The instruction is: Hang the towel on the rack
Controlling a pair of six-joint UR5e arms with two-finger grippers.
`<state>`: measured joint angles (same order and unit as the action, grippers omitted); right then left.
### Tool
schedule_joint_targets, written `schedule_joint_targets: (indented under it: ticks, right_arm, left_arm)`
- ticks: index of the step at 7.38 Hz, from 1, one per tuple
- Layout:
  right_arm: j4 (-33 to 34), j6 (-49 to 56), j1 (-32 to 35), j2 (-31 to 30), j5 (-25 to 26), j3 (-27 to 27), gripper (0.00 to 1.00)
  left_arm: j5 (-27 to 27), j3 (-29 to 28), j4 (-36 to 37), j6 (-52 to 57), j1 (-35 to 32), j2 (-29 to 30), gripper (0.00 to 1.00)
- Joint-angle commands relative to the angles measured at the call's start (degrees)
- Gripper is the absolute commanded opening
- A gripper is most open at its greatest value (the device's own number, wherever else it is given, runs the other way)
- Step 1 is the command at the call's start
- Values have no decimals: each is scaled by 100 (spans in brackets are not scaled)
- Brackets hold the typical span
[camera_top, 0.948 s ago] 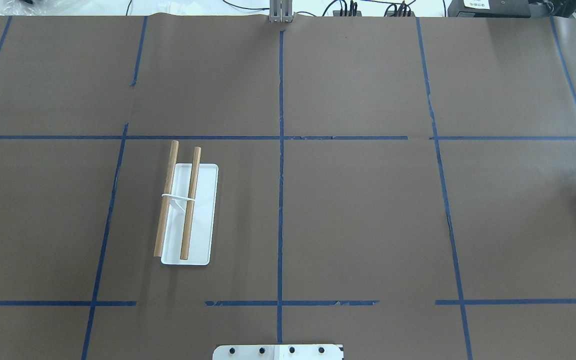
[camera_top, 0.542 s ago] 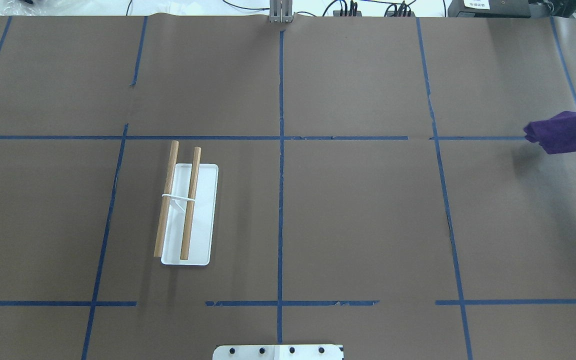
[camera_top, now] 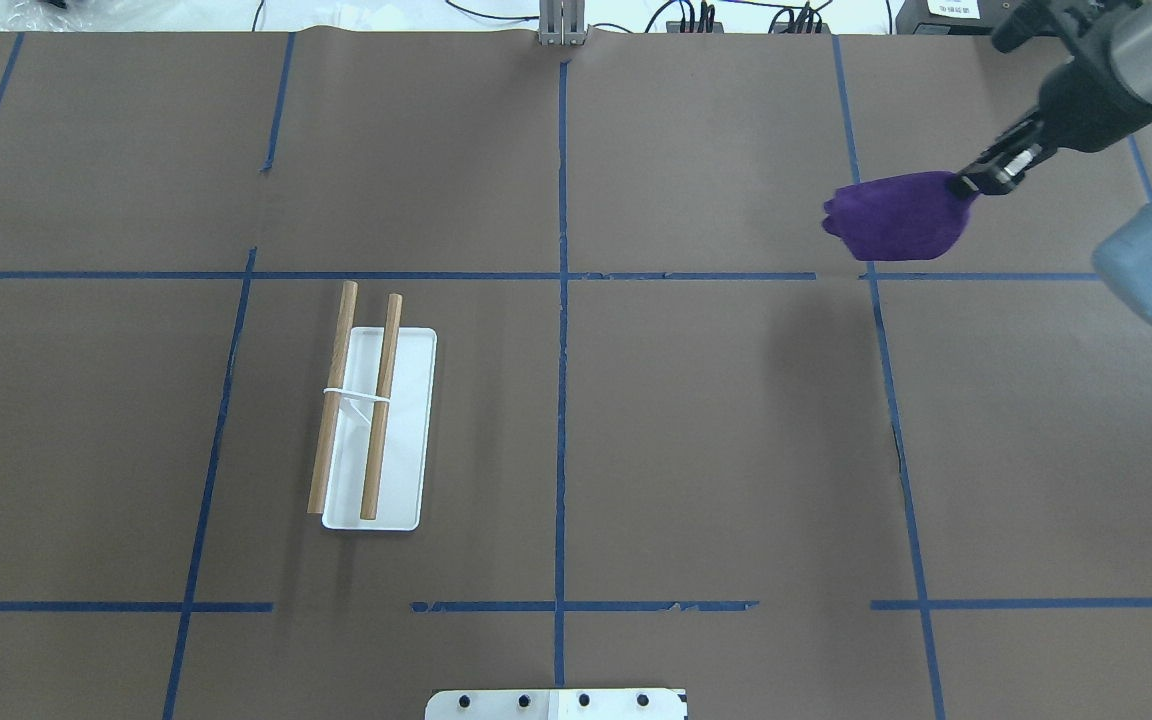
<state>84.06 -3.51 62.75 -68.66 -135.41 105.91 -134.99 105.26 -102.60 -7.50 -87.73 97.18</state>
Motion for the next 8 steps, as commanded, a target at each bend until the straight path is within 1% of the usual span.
schedule_joint_targets:
  ticks: [1,2,3,4,5,6,7,8]
  right_arm:
    - [233,-1569,-866,1044,276,202,0]
    - [234,-2244,-1261,1335,661,255,0]
    - [234,-2590,-1692,1660,1169,246,0]
    - [234,-2594,-1975,1829,1514,238,0]
    - [216,-2515,-2308,2004,1961,211,0]
    - [207,-2506,-2616,2163,2357,211,0]
    - [207,-2514,-2741,2269,2526,229,0]
    - [181,-2532,-2759,2331,2528,255,0]
  left_arm:
    - [-159,92,-242,-1578,719,273,100]
    - [-159,144,-251,-2719,1158,528,100]
    - [-159,144,-243,-4131,1684,913,100]
    - [-124,101,-243,-5494,2185,1326,100]
    - [-106,74,-260,-6717,2652,1748,100]
    - [-89,31,-434,-7834,3135,2065,100]
    - [120,-109,-775,-8750,3453,2251,100]
    - [584,-276,-1205,-9569,3891,2392,100]
